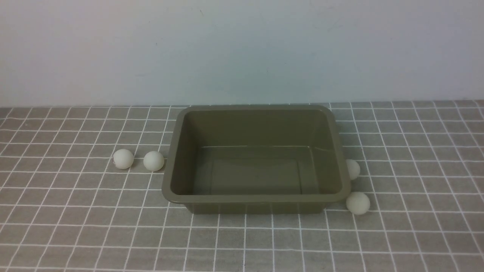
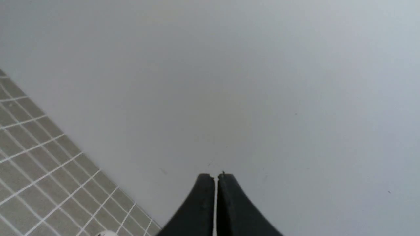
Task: Put the table tennis balls into the box on the grey coffee tablecloth.
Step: 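Reach for and grasp a ping pong ball on the table beside the basket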
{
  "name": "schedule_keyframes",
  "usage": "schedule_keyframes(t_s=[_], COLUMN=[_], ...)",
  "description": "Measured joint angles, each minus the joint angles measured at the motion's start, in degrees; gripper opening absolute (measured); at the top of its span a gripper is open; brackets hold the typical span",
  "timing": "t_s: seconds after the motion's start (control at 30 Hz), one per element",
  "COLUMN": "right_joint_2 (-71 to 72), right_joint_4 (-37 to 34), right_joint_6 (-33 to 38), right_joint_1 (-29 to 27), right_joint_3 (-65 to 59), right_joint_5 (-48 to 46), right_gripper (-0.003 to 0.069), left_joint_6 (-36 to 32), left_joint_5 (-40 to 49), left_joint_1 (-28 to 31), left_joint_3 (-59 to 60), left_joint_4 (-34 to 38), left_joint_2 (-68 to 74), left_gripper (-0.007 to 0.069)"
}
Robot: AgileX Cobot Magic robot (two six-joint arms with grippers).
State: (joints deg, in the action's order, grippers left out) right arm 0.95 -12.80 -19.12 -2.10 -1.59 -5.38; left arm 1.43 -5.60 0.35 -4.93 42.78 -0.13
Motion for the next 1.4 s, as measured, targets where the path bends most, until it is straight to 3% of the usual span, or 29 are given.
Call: schedule_keyframes(t_s=[0.13,0.33,0.4,0.5,0.53,0.87,0.93,1.23,1.4], right_joint_2=[0.0,0.0,0.0,-0.2,-1.9,-38.68,-44.23,-52.3,-52.3], right_joint_4=[-8.66,-11.36,-11.63,-10.88,-9.14,-1.34,-1.21,-4.29,-5.56], right_joint_6=[-2.66,-2.71,-3.79,-3.09,-1.2,20.8,23.64,27.04,27.06], right_joint_1=[0.0,0.0,0.13,0.57,0.85,0.9,0.9,0.9,0.9], right_joint_3=[0.0,0.0,1.89,7.23,12.43,51.41,55.78,59.72,59.85], right_joint_5=[6.77,9.18,4.2,-3.41,-10.68,-57.7,-61.69,-63.01,-61.21], right_gripper=[-0.0015,-0.0015,-0.0015,-0.0015,-0.0015,-0.0015,-0.0015,-0.0015,-0.0015], left_joint_6=[-3.1,-7.18,-9.18,-10.26,-10.8,-10.83,-10.77,-10.59,-10.59], left_joint_5=[10.89,36.78,46.2,51.22,53.67,56.91,58.23,59.57,53.52], left_joint_1=[0.0,0.0,-0.05,-0.05,-0.05,-0.05,-0.05,-0.17,-0.17], left_joint_3=[-10.09,-30.27,-37.76,-41.74,-44.58,-59.34,-63.23,-78.71,-80.8], left_joint_4=[-7.03,-12.93,-15.01,-16.34,-17.77,-25.16,-25.5,-30.9,-33.25], left_joint_2=[7.27,32.32,43.42,51.31,59.01,88.89,93.82,108.53,112.6], left_gripper=[-0.0005,-0.0005,-0.0005,-0.0005,-0.0005,-0.0005,-0.0005,0.0008,0.0142])
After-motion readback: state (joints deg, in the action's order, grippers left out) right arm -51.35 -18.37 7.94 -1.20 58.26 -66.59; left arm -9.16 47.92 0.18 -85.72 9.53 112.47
